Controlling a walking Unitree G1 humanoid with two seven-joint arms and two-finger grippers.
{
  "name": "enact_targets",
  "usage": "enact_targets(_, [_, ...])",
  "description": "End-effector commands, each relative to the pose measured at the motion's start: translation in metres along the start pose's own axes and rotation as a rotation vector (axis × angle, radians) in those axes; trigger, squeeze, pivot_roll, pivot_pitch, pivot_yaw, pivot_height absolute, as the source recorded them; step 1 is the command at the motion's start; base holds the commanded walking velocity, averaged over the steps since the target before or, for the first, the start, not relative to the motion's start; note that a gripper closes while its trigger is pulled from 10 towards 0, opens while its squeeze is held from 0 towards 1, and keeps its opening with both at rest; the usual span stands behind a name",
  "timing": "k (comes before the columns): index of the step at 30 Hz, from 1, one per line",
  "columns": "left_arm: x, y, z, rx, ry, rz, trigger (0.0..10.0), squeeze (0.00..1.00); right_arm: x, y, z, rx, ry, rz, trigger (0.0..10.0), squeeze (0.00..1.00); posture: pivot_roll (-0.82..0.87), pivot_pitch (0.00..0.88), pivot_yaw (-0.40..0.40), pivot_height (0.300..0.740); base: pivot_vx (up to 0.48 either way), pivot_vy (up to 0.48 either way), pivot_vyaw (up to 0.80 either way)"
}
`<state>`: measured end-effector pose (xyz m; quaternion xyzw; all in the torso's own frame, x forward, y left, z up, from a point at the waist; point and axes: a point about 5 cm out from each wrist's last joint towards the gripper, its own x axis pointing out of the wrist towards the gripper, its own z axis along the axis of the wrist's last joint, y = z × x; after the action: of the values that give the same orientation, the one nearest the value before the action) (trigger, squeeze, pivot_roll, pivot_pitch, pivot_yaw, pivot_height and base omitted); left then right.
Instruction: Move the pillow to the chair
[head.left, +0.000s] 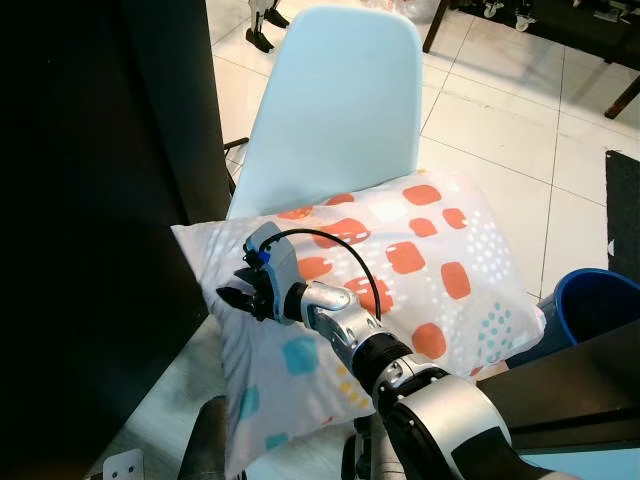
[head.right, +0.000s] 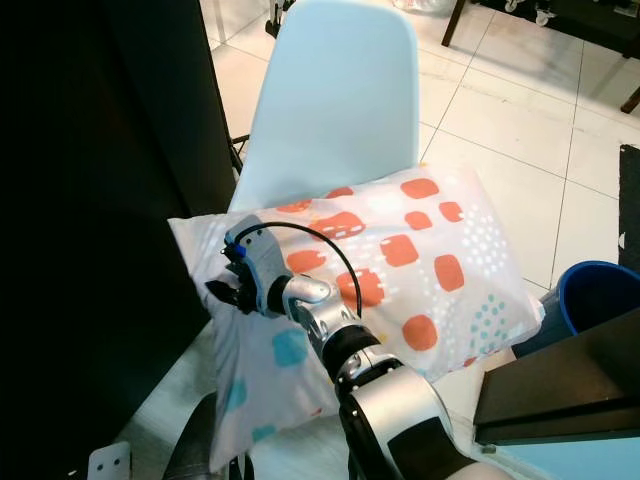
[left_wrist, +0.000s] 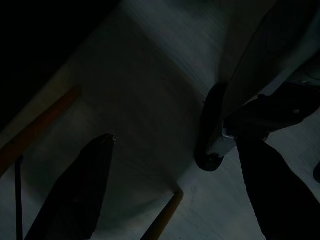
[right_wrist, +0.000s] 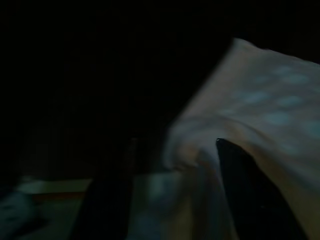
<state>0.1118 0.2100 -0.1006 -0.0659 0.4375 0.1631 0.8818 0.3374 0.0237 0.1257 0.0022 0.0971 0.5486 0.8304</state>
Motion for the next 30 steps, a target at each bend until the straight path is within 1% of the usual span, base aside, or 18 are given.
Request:
enact_targets(1, [-0.015,-0.023,-0.045,0.048,0.182,-0.082,10.0,0.00,0.068,0.113,0.030,0.173,-0.178,0.413,10.0,1.00,0.08,0.241,-0.146,0.587,0.000,0.000,0.00])
enact_targets(4, [-0.015,-0.022,-0.045,0.049,0.182,-0.080,10.0,0.00,0.067,0.113,0.034,0.201,-0.203,0.444,10.0,1.00,0.08,0.241,-0.146,0.587,0.000,0.000,0.00])
enact_targets(6, [-0.014,-0.022,-0.044,0.052,0.183,-0.078,10.0,0.00,0.062,0.108,0.045,0.243,-0.266,0.507,10.0,1.00,0.07,0.238,-0.144,0.587,0.000,0.000,0.00])
enact_targets(8, [-0.014,-0.022,-0.043,0.054,0.183,-0.077,10.0,0.00,0.056,0.100,0.053,0.216,-0.297,0.517,10.0,1.00,0.07,0.236,-0.143,0.587,0.000,0.000,0.00])
enact_targets(10, [-0.013,-0.023,-0.041,0.054,0.178,-0.077,10.0,0.00,0.052,0.085,0.051,0.027,-0.228,0.413,10.0,1.00,0.07,0.235,-0.145,0.587,0.000,0.000,0.00])
enact_targets(11, [-0.013,-0.023,-0.041,0.054,0.178,-0.077,10.0,0.00,0.052,0.085,0.051,0.027,-0.228,0.413,10.0,1.00,0.07,0.235,-0.145,0.587,0.000,0.000,0.00])
enact_targets(13, [-0.012,-0.024,-0.040,0.052,0.176,-0.077,10.0,0.00,0.037,0.039,0.054,-0.078,-0.187,0.076,10.0,1.00,0.06,0.228,-0.146,0.587,0.000,0.000,0.00])
enact_targets(14, [-0.012,-0.025,-0.040,0.050,0.177,-0.078,10.0,0.00,0.027,0.018,0.059,-0.071,-0.205,-0.065,10.0,1.00,0.06,0.228,-0.148,0.587,0.000,0.000,0.00])
enact_targets(16, [-0.013,-0.025,-0.040,0.046,0.180,-0.078,10.0,0.00,0.009,-0.008,0.064,-0.041,-0.245,-0.219,10.0,1.00,0.06,0.224,-0.150,0.587,0.000,0.000,0.00])
enact_targets(17, [-0.013,-0.025,-0.041,0.045,0.182,-0.078,10.0,0.00,0.002,-0.016,0.064,-0.032,-0.257,-0.262,10.0,1.00,0.06,0.224,-0.150,0.587,0.000,0.000,0.00])
enact_targets(18, [-0.013,-0.025,-0.041,0.045,0.182,-0.078,10.0,0.00,0.002,-0.016,0.064,-0.032,-0.257,-0.262,10.0,1.00,0.06,0.224,-0.150,0.587,0.000,0.000,0.00])
enact_targets(19, [-0.013,-0.025,-0.041,0.044,0.184,-0.078,10.0,0.00,-0.008,-0.027,0.061,-0.018,-0.258,-0.322,10.0,1.00,0.06,0.220,-0.152,0.587,0.000,0.000,0.00])
enact_targets(22, [-0.014,-0.022,-0.044,0.048,0.201,-0.074,10.0,0.00,-0.048,-0.062,0.033,0.029,-0.181,-0.561,10.0,1.00,0.04,0.212,-0.148,0.587,0.000,0.000,0.00])
enact_targets(23, [-0.014,-0.022,-0.045,0.049,0.204,-0.074,10.0,0.00,-0.057,-0.069,0.026,0.026,-0.153,-0.616,10.0,1.00,0.04,0.212,-0.148,0.587,0.000,0.000,0.00])
enact_targets(25, [-0.014,-0.021,-0.045,0.064,0.211,-0.077,10.0,0.00,-0.085,-0.088,0.008,0.053,-0.090,-0.797,10.0,1.00,0.03,0.208,-0.143,0.587,0.000,0.000,0.00])
enact_targets(27, [-0.014,-0.020,-0.045,0.072,0.213,-0.078,10.0,0.00,-0.105,-0.098,-0.002,0.074,-0.070,-0.921,10.0,1.00,0.03,0.202,-0.139,0.587,0.000,0.000,0.00])
enact_targets(28, [-0.014,-0.020,-0.045,0.072,0.213,-0.078,10.0,0.00,-0.105,-0.098,-0.002,0.074,-0.070,-0.921,10.0,1.00,0.03,0.202,-0.139,0.587,0.000,0.000,0.00])
enact_targets(30, [-0.013,-0.020,-0.044,0.074,0.213,-0.078,10.0,0.00,-0.116,-0.103,-0.007,0.080,-0.064,-0.990,10.0,1.00,0.03,0.198,-0.134,0.587,0.000,0.000,0.00])
